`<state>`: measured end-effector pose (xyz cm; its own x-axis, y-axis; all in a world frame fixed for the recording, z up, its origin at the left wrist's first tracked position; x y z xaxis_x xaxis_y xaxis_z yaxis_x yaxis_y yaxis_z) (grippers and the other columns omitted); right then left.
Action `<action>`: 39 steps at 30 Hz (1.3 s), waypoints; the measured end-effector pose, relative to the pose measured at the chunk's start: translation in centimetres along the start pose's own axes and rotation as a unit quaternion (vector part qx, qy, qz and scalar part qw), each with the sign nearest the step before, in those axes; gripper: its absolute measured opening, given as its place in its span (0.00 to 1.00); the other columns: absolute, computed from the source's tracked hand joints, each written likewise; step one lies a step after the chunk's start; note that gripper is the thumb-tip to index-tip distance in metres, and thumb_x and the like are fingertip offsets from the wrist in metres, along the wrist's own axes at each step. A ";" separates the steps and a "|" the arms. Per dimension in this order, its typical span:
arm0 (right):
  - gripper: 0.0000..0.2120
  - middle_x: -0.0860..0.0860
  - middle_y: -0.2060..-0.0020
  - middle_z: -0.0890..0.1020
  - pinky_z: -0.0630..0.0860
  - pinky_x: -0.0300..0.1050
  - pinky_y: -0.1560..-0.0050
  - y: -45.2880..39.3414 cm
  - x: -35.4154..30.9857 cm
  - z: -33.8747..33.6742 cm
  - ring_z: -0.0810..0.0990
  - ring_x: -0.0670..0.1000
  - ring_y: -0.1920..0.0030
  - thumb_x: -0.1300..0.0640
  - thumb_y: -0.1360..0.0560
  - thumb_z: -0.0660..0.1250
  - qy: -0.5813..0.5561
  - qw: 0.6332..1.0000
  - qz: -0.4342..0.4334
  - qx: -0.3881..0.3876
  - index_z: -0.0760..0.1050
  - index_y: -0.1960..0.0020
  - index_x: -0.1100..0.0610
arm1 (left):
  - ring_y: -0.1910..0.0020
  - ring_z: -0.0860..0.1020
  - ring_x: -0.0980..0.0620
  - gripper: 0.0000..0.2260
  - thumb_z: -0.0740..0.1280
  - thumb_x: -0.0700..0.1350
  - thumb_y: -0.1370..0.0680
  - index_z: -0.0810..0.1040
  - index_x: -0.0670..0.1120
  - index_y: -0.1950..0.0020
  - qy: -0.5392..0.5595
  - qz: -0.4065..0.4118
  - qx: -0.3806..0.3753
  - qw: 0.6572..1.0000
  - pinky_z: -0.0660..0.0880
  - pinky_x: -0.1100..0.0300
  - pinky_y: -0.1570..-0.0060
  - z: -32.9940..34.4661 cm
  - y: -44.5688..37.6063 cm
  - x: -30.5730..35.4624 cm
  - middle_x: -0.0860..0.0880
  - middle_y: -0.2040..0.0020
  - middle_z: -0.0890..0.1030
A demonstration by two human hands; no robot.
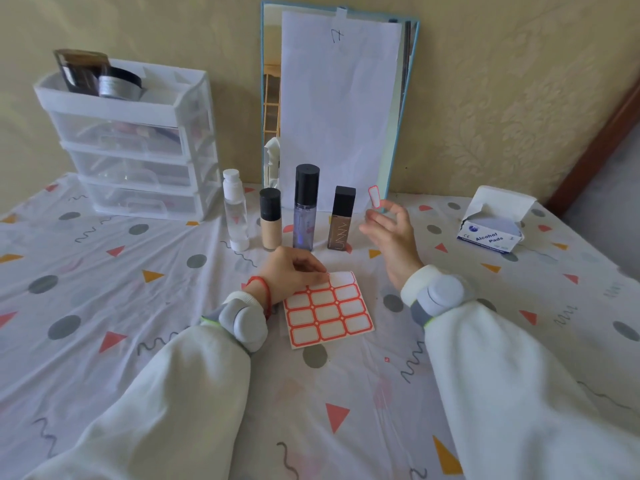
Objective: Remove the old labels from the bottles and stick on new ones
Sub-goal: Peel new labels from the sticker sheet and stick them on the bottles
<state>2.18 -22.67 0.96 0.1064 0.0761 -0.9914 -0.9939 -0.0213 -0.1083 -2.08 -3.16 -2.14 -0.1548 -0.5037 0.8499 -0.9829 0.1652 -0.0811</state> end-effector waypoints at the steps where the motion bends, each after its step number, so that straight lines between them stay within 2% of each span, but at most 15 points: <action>1: 0.29 0.53 0.38 0.77 0.72 0.39 0.43 -0.6 0.0 0.3 0.76 0.47 0.38 0.62 0.30 0.74 0.023 1.000 0.002 -0.005 0.64 0.35 0.49 | 0.60 0.80 0.60 0.07 0.72 0.46 0.26 0.79 0.59 0.60 -0.006 0.003 0.002 1.000 0.76 0.72 0.62 -0.1 0.0 -0.1 0.60 0.59 0.81; 3: 0.34 0.52 0.39 0.76 0.69 0.38 0.45 -1.4 0.3 0.5 0.76 0.48 0.39 0.62 0.30 0.75 0.059 0.998 0.007 -0.013 0.60 0.33 0.48 | 0.59 0.80 0.62 0.06 0.72 0.46 0.26 0.80 0.58 0.59 -0.018 0.009 0.004 1.000 0.77 0.71 0.61 0.1 0.0 0.0 0.61 0.59 0.80; 8: 0.43 0.55 0.39 0.77 0.71 0.45 0.39 -2.8 1.4 1.7 0.76 0.52 0.38 0.65 0.31 0.76 0.119 0.992 0.014 -0.025 0.53 0.28 0.48 | 0.62 0.78 0.65 0.07 0.72 0.46 0.26 0.79 0.58 0.59 -0.031 0.018 0.022 0.999 0.72 0.78 0.65 0.2 -0.1 0.0 0.63 0.61 0.79; 9: 0.43 0.56 0.40 0.77 0.73 0.42 0.42 -2.7 1.6 1.9 0.77 0.53 0.39 0.66 0.31 0.75 0.128 0.991 0.013 -0.024 0.52 0.28 0.49 | 0.63 0.78 0.65 0.08 0.72 0.46 0.26 0.79 0.59 0.60 -0.029 0.017 0.024 0.999 0.71 0.79 0.66 0.3 0.0 0.0 0.63 0.61 0.79; 11: 0.42 0.57 0.41 0.78 0.76 0.32 0.55 -2.8 1.9 2.1 0.79 0.52 0.44 0.66 0.31 0.75 0.136 0.991 0.004 -0.014 0.52 0.28 0.49 | 0.63 0.78 0.66 0.07 0.73 0.46 0.27 0.80 0.59 0.60 -0.027 0.020 0.022 0.999 0.71 0.78 0.66 0.4 -0.2 -0.1 0.63 0.62 0.79; 13: 0.41 0.58 0.43 0.78 0.75 0.29 0.64 -2.8 2.0 2.3 0.80 0.49 0.48 0.66 0.30 0.74 0.141 0.990 -0.003 -0.008 0.52 0.28 0.49 | 0.62 0.78 0.64 0.04 0.72 0.45 0.26 0.82 0.55 0.58 -0.037 0.026 0.016 0.999 0.71 0.79 0.65 0.5 -0.3 -0.3 0.62 0.61 0.79; 15: 0.41 0.56 0.43 0.79 0.76 0.31 0.58 -2.8 2.0 2.4 0.81 0.48 0.49 0.64 0.30 0.75 0.145 0.989 -0.012 -0.003 0.53 0.29 0.49 | 0.61 0.78 0.61 0.03 0.72 0.45 0.26 0.84 0.51 0.54 -0.051 0.032 0.012 0.998 0.72 0.78 0.63 0.5 -0.5 -0.5 0.60 0.60 0.80; 18: 0.40 0.55 0.46 0.82 0.75 0.45 0.40 -2.5 1.8 2.2 0.81 0.49 0.47 0.63 0.31 0.76 0.132 0.991 -0.023 0.010 0.54 0.29 0.50 | 0.56 0.78 0.56 0.05 0.71 0.45 0.25 0.85 0.48 0.51 -0.061 0.032 0.010 0.998 0.74 0.72 0.58 0.5 -0.6 -0.6 0.54 0.55 0.82; 20: 0.40 0.55 0.47 0.83 0.74 0.50 0.37 -2.2 1.4 2.0 0.82 0.49 0.48 0.63 0.31 0.76 0.103 0.994 -0.024 0.010 0.55 0.29 0.50 | 0.54 0.78 0.55 0.06 0.71 0.45 0.25 0.84 0.47 0.50 -0.058 0.031 0.015 0.998 0.75 0.67 0.53 0.5 -0.5 -0.5 0.52 0.53 0.83; 23: 0.39 0.56 0.50 0.84 0.77 0.52 0.40 -1.4 0.8 1.6 0.84 0.51 0.50 0.65 0.32 0.76 0.064 0.998 -0.030 -0.001 0.56 0.30 0.51 | 0.58 0.78 0.56 0.05 0.69 0.49 0.24 0.82 0.48 0.56 -0.037 0.028 0.032 0.998 0.76 0.65 0.55 0.5 -0.4 -0.4 0.53 0.58 0.81; 26: 0.38 0.55 0.52 0.84 0.80 0.47 0.49 0.0 0.3 1.4 0.85 0.50 0.53 0.64 0.32 0.76 0.048 0.998 -0.031 -0.014 0.57 0.32 0.52 | 0.57 0.78 0.54 0.10 0.68 0.55 0.25 0.78 0.50 0.58 -0.005 0.015 0.061 0.998 0.75 0.64 0.56 0.7 -0.5 -0.2 0.53 0.59 0.80; 29: 0.38 0.57 0.53 0.84 0.81 0.49 0.49 1.4 0.2 1.4 0.85 0.54 0.53 0.65 0.33 0.76 0.018 0.999 -0.018 -0.030 0.58 0.32 0.53 | 0.55 0.81 0.52 0.12 0.68 0.57 0.26 0.76 0.50 0.52 0.034 0.024 0.069 0.997 0.78 0.59 0.51 0.6 -0.4 -0.1 0.52 0.55 0.81; 32: 0.39 0.58 0.53 0.84 0.81 0.51 0.49 2.7 0.6 1.8 0.85 0.55 0.54 0.64 0.34 0.77 0.004 0.999 -0.004 -0.054 0.58 0.32 0.52 | 0.53 0.83 0.49 0.19 0.71 0.58 0.29 0.77 0.47 0.46 0.109 0.033 0.056 0.992 0.80 0.53 0.49 0.6 -0.1 0.2 0.47 0.51 0.83; 35: 0.38 0.58 0.54 0.84 0.82 0.50 0.50 3.5 1.1 2.2 0.85 0.54 0.55 0.65 0.34 0.78 0.001 0.997 0.002 -0.071 0.60 0.33 0.52 | 0.52 0.84 0.46 0.21 0.74 0.55 0.31 0.81 0.42 0.46 0.195 0.051 0.026 0.979 0.79 0.52 0.49 0.7 0.4 0.3 0.45 0.51 0.85; 39: 0.39 0.57 0.51 0.84 0.82 0.46 0.51 3.6 1.5 1.9 0.85 0.52 0.54 0.62 0.35 0.79 0.009 0.998 0.007 -0.064 0.60 0.33 0.52 | 0.51 0.84 0.45 0.16 0.74 0.50 0.33 0.82 0.44 0.48 0.207 0.048 -0.004 0.977 0.80 0.51 0.48 0.8 0.3 0.2 0.45 0.52 0.85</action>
<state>-1.35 -20.73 -0.75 0.0937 0.0570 -0.9940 -0.9836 -0.1494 -0.1013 -2.54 -3.88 -2.35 -0.1914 -0.0999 0.9764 -0.9648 0.2017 -0.1685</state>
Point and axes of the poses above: each hand's wrist, its own y-axis away from the middle knuckle, its own z-axis out of the palm, x = y × z, the point moved 1 cm from there along -y, towards the middle knuckle
